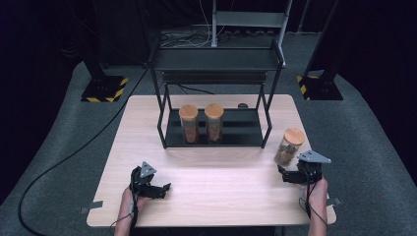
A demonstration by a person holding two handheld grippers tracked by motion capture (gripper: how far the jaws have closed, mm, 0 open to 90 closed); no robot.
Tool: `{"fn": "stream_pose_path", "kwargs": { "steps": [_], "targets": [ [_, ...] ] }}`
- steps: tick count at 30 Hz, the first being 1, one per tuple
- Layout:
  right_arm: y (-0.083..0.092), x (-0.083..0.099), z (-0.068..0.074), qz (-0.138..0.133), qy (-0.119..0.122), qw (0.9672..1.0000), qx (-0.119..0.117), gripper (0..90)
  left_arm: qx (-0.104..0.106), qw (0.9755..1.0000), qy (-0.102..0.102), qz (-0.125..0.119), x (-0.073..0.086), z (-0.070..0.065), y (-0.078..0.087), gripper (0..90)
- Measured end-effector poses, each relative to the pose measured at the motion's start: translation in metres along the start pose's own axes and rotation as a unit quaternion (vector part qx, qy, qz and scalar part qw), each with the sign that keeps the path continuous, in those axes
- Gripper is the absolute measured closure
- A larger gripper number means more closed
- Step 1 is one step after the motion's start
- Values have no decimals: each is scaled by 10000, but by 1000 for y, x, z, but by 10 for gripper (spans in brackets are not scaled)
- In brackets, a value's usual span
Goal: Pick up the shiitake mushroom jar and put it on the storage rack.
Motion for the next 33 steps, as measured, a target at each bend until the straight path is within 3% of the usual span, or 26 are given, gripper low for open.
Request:
{"fn": "stream_pose_path", "kwargs": {
  "steps": [10, 18, 33],
  "targets": [
    [-14, -21, -11, -173, 95, 9997, 122, 0, -35, 10000, 29, 14, 0, 1, 0, 0],
    [-24, -25, -19, -213, 17, 9996, 163, 0, -34, 10000, 38, 9, 0, 1, 0, 0],
    [-33, -26, -22, -361, 84, 9992, 114, 0, -33, 10000, 37, 13, 0, 1, 0, 0]
  ]
}}
Point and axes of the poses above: each handheld gripper's, and its own axes: y roughly backward along the jaws, x roughly out of its underside, z roughly to its left, the point moved 3 cm from there along -y, roughly forward along the jaws, and after that the axes turned 7 degrees about -x, right-handed, at the moved point
